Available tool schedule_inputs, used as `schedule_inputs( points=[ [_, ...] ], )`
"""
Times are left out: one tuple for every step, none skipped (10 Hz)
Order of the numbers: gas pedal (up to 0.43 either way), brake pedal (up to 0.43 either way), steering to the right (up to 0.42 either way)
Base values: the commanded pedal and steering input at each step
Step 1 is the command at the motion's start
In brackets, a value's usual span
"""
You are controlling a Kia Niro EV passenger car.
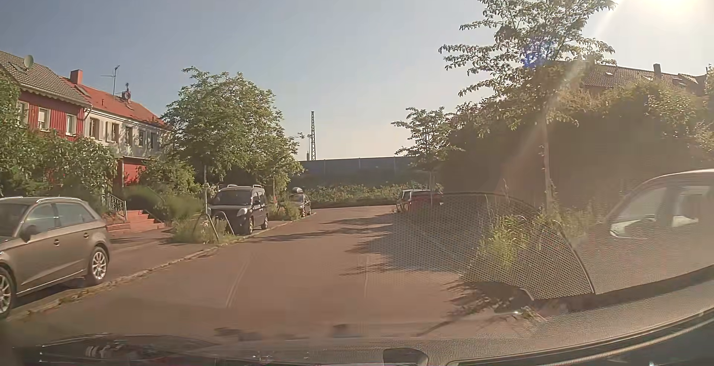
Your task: Follow the waypoints while adhering to traffic rules and regulations
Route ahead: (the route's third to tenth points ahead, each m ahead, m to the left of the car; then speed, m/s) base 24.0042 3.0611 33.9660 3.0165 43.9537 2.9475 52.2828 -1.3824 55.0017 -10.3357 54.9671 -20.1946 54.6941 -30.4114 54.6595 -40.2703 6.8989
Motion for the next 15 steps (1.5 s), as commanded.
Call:
schedule_inputs(
  points=[
    [0.079,0.000,-0.001],
    [0.079,0.000,-0.001],
    [0.079,0.000,-0.001],
    [0.079,0.000,-0.001],
    [0.079,0.000,-0.002],
    [0.079,0.000,-0.005],
    [0.059,0.000,-0.006],
    [0.047,0.000,-0.006],
    [0.047,0.000,-0.006],
    [0.039,0.000,-0.005],
    [0.039,0.000,-0.006],
    [0.039,0.000,-0.005],
    [0.039,0.000,-0.004],
    [0.039,0.000,-0.003],
    [0.039,0.000,-0.002]
  ],
)
